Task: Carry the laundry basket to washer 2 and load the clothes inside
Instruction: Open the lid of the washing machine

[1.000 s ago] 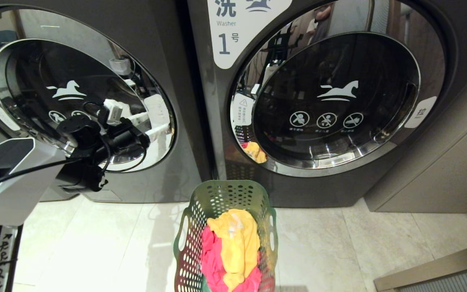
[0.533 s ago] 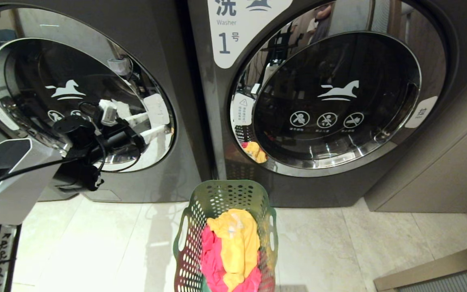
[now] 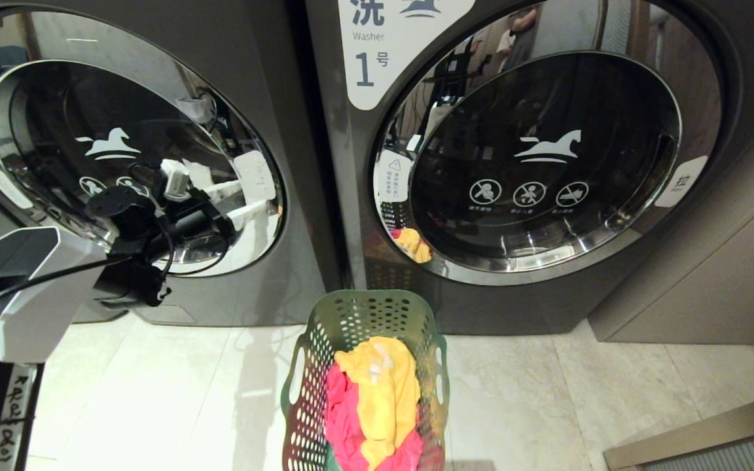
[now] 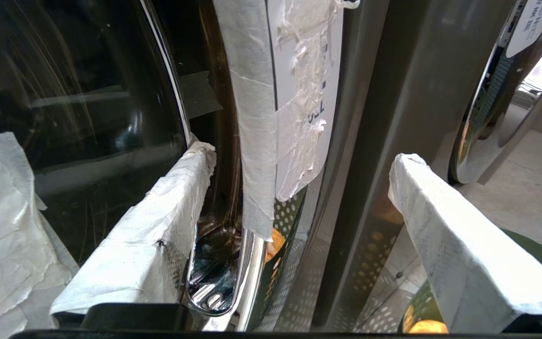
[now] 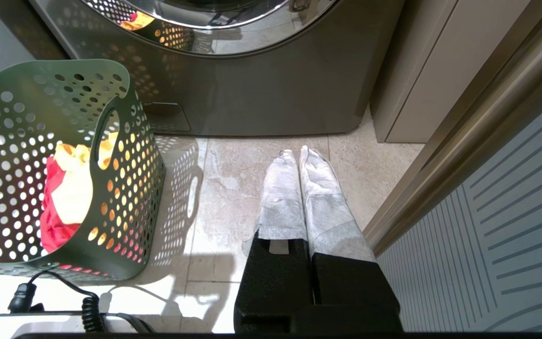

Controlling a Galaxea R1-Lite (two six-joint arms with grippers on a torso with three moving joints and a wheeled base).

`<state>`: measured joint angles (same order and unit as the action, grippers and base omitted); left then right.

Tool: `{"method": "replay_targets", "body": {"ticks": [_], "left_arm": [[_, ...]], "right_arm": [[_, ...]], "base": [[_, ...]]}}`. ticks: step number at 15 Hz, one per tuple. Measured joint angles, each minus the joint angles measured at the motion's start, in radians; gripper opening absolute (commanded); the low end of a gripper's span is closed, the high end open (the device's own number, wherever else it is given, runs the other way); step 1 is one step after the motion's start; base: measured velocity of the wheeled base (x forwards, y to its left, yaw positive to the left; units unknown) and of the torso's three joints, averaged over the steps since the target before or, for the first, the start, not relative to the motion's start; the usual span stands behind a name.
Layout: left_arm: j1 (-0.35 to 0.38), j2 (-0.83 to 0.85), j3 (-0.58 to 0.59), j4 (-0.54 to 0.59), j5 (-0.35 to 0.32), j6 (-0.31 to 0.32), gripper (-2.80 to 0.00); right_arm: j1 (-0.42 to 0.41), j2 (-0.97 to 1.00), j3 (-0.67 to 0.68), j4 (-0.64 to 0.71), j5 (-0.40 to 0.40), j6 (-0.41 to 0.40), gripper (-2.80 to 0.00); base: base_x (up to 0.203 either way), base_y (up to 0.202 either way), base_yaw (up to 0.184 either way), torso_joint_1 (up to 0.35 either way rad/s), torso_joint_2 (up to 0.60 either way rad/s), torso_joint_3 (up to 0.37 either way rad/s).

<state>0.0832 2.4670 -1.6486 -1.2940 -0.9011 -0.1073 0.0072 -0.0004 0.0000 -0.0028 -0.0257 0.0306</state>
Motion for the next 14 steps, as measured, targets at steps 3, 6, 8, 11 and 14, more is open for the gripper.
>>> {"method": "replay_targets", "body": {"ticks": [3,6,8,11,14], "left_arm": [[-0.002,-0.004,0.042,-0.029,0.014,0.009,0.00],[-0.001,-0.010,0.063,-0.051,0.015,0.013,0.00],[-0.001,-0.014,0.066,-0.054,0.013,0.013,0.00],[-0.001,-0.022,0.071,-0.062,0.008,0.012,0.00],[0.000,-0.031,0.098,-0.109,0.010,0.012,0.00]], "right_arm": [[0.000,0.000,0.000,0.000,0.000,0.000,-2.80],[0.000,0.000,0.000,0.000,0.000,0.000,-2.80],[0.000,0.000,0.000,0.000,0.000,0.000,-2.80],[0.000,0.000,0.000,0.000,0.000,0.000,-2.80],[0.000,0.000,0.000,0.000,0.000,0.000,-2.80]], "base": [[0.000,0.000,0.000,0.011,0.00,0.000],[0.000,0.000,0.000,0.000,0.00,0.000],[0.000,0.000,0.000,0.000,0.00,0.000],[0.000,0.000,0.000,0.000,0.00,0.000],[0.000,0.000,0.000,0.000,0.00,0.000]]}}
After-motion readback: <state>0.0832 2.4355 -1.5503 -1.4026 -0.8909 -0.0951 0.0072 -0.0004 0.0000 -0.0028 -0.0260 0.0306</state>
